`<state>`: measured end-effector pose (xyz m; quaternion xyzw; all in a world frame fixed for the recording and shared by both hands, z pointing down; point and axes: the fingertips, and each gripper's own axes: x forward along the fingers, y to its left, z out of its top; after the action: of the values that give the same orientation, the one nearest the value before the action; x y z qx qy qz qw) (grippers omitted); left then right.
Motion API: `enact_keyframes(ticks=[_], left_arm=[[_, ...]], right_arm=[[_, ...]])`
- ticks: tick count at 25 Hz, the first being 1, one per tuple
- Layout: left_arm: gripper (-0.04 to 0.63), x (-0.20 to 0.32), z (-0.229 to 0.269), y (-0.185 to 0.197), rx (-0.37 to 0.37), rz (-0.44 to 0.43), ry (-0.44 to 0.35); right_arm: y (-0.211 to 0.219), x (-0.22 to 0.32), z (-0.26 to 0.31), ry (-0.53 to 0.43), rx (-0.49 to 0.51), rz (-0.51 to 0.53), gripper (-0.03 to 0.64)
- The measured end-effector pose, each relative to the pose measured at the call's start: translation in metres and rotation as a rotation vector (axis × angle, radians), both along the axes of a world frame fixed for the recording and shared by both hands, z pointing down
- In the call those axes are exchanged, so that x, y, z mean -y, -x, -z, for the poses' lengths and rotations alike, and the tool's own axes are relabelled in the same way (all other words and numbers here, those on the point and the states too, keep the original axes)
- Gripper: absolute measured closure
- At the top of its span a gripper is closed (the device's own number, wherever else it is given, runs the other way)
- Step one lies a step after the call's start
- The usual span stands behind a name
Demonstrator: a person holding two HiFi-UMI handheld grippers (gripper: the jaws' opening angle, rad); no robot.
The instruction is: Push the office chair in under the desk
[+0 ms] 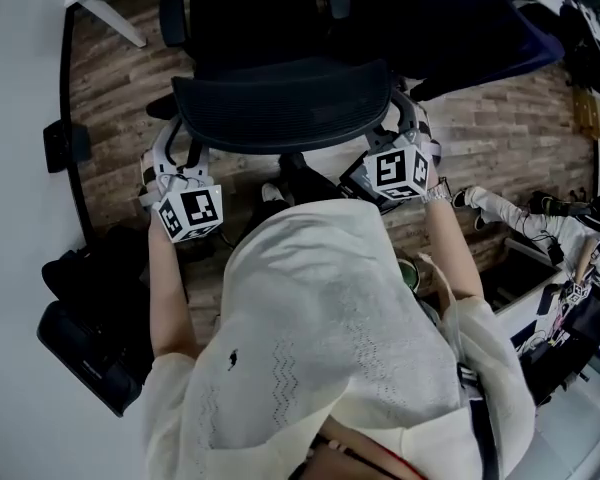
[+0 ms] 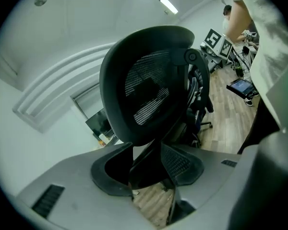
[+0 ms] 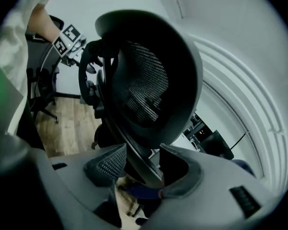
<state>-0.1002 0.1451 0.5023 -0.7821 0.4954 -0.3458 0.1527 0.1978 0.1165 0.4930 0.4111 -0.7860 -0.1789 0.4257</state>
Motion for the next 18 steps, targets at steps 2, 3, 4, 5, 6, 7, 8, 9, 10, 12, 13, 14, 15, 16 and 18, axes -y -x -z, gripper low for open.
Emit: enact_keyframes(ticks=[2, 3, 4, 5, 6, 7, 8, 9, 10, 12, 13, 14, 15, 16, 18], left_arm=[[0.411, 0.004, -0.003, 0.002, 0.013, -0.005, 0.001], [0.411, 0.005, -0.003, 0.001, 0.018, -0.013, 0.001], [0.413, 0.005, -0.003, 0.001, 0.015, -0.021, 0.0], [0.419, 0.005, -0.003, -0.001, 0.006, -0.024, 0.001], [0.429, 0.005, -0.002, -0.002, -0.007, -0.024, 0.002], [0.434, 0.005, -0.002, -0.003, -0.02, -0.022, 0.002], [0.436, 0.004, -0.002, -0.003, -0.029, -0.022, 0.002], [0.436, 0.004, -0.002, -0.004, -0.036, -0.027, 0.003], [0.443, 0.004, -0.002, -0.004, -0.042, -0.034, 0.007], [0.446, 0.004, -0.002, -0.003, -0.046, -0.049, 0.019], [0.443, 0.003, -0.003, -0.003, -0.032, -0.06, 0.027], [0.442, 0.003, -0.004, -0.004, 0.001, -0.08, 0.036], [0.438, 0.002, -0.008, -0.005, 0.051, -0.107, 0.05], [0.407, 0.003, -0.011, -0.006, 0.105, -0.136, 0.066], [0.391, 0.007, -0.017, -0.004, 0.177, -0.163, 0.091]], right_arm=[[0.001, 0.003, -0.004, -0.003, -0.04, 0.036, 0.402], [0.002, 0.003, -0.005, -0.005, -0.052, 0.056, 0.412], [0.003, 0.002, -0.006, -0.007, -0.067, 0.074, 0.42], [0.002, 0.001, -0.008, -0.006, -0.084, 0.086, 0.428], [0.001, 0.0, -0.012, 0.002, -0.104, 0.094, 0.428], [0.0, 0.0, -0.016, 0.01, -0.125, 0.098, 0.426], [-0.001, 0.001, -0.02, 0.014, -0.145, 0.1, 0.425], [-0.001, 0.003, -0.023, 0.011, -0.162, 0.1, 0.426], [0.0, 0.005, -0.025, 0.006, -0.177, 0.099, 0.431], [0.001, 0.006, -0.026, 0.005, -0.188, 0.101, 0.426], [0.002, 0.006, -0.026, 0.008, -0.184, 0.104, 0.426], [0.002, 0.006, -0.026, 0.011, -0.18, 0.109, 0.426], [0.002, 0.007, -0.026, 0.013, -0.181, 0.115, 0.428], [0.001, 0.008, -0.027, 0.014, -0.185, 0.122, 0.427], [0.001, 0.009, -0.028, 0.023, -0.188, 0.133, 0.425]])
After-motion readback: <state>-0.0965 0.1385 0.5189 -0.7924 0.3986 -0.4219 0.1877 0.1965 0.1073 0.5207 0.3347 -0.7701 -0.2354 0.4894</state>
